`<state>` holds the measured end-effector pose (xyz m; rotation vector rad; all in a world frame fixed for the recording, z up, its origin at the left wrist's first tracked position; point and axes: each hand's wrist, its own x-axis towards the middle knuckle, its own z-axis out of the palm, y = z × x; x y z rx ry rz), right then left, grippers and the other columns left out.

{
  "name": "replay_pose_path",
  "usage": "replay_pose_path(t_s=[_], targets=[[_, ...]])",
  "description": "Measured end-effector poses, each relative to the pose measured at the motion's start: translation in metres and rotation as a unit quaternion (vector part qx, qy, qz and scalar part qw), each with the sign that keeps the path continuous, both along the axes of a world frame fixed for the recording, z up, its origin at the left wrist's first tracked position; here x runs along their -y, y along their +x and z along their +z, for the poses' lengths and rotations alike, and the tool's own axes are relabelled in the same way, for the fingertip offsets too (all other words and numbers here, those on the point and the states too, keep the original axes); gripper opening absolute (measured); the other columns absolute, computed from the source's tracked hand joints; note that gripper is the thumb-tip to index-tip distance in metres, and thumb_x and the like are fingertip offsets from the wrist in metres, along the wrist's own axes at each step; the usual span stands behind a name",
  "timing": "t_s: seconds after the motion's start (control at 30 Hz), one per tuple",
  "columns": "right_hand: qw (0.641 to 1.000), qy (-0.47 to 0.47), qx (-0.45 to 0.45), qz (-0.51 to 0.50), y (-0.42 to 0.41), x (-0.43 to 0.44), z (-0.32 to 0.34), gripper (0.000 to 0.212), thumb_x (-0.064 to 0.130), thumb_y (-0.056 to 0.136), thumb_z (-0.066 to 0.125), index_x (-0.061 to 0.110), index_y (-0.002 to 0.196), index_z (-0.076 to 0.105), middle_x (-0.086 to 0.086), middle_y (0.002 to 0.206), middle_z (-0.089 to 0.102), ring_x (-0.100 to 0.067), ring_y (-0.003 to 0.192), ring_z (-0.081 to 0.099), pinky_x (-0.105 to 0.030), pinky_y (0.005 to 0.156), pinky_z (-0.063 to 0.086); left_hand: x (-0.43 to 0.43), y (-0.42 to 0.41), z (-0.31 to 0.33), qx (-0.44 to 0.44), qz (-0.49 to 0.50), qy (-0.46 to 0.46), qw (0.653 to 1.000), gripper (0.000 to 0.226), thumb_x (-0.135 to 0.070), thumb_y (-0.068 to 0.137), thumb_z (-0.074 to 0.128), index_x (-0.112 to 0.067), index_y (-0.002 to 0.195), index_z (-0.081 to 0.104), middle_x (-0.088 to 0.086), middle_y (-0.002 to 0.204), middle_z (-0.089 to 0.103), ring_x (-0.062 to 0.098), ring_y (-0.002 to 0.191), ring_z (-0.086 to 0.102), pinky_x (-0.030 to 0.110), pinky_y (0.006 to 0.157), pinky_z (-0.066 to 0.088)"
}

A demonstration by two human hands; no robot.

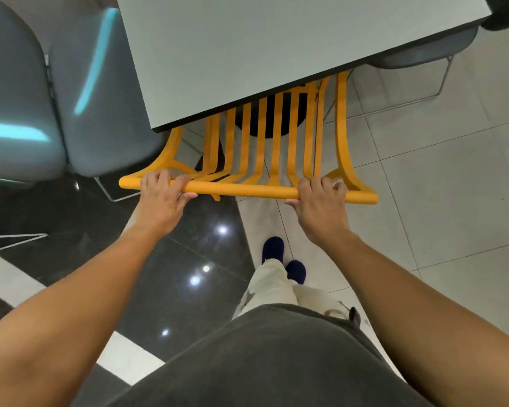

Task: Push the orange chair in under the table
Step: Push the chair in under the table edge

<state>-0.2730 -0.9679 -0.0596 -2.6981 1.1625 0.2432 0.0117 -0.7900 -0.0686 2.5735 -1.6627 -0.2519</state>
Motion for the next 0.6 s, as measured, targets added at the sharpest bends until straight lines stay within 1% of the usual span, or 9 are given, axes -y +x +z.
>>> replay_pose_path(t_s=[0.17,0.33,0.47,0.6], targets=[[1.000,0.008,-0.009,0.027,-0.030,0.031,0.004,0.047,0.051,0.093,0.036,0.008,0.104,0.052,-0.014,0.099,0.057,-0.033,0.092,0.049,-0.054,0.086,0.036,0.016,-0.037,0.000,0.002,0.012,0.009,1.000,0.052,-0.054,0.095,0.034,-0.015,0.118,0.059,0.016,0.098,0.053,0.036,0.091,0.044,0.051,0.085,0.033],[0.998,0.004,0.004,0.056,-0.068,0.073,0.009,0.046,0.048,0.092,0.044,0.004,0.100,0.054,-0.018,0.097,0.057,-0.038,0.091,0.050,-0.057,0.085,0.036,0.038,-0.090,-0.001,0.007,0.031,0.028,0.999,0.048,-0.054,0.095,0.036,-0.016,0.115,0.058,0.014,0.095,0.054,0.034,0.090,0.045,0.050,0.085,0.035],[0.996,0.005,-0.005,0.090,-0.097,0.111,0.011,0.048,0.051,0.092,0.038,0.006,0.098,0.052,-0.016,0.094,0.056,-0.036,0.088,0.048,-0.056,0.083,0.036,0.060,-0.135,0.001,0.016,0.057,0.032,0.998,0.045,-0.052,0.095,0.039,-0.017,0.116,0.058,0.014,0.094,0.054,0.035,0.089,0.046,0.051,0.087,0.035],[0.993,0.019,-0.019,0.118,-0.124,0.153,0.012,0.049,0.054,0.091,0.035,0.008,0.100,0.051,-0.014,0.098,0.057,-0.034,0.091,0.049,-0.055,0.085,0.035,0.085,-0.179,0.004,0.018,0.081,0.026,0.996,0.045,-0.052,0.095,0.037,-0.018,0.117,0.057,0.015,0.094,0.056,0.036,0.089,0.048,0.052,0.086,0.037]])
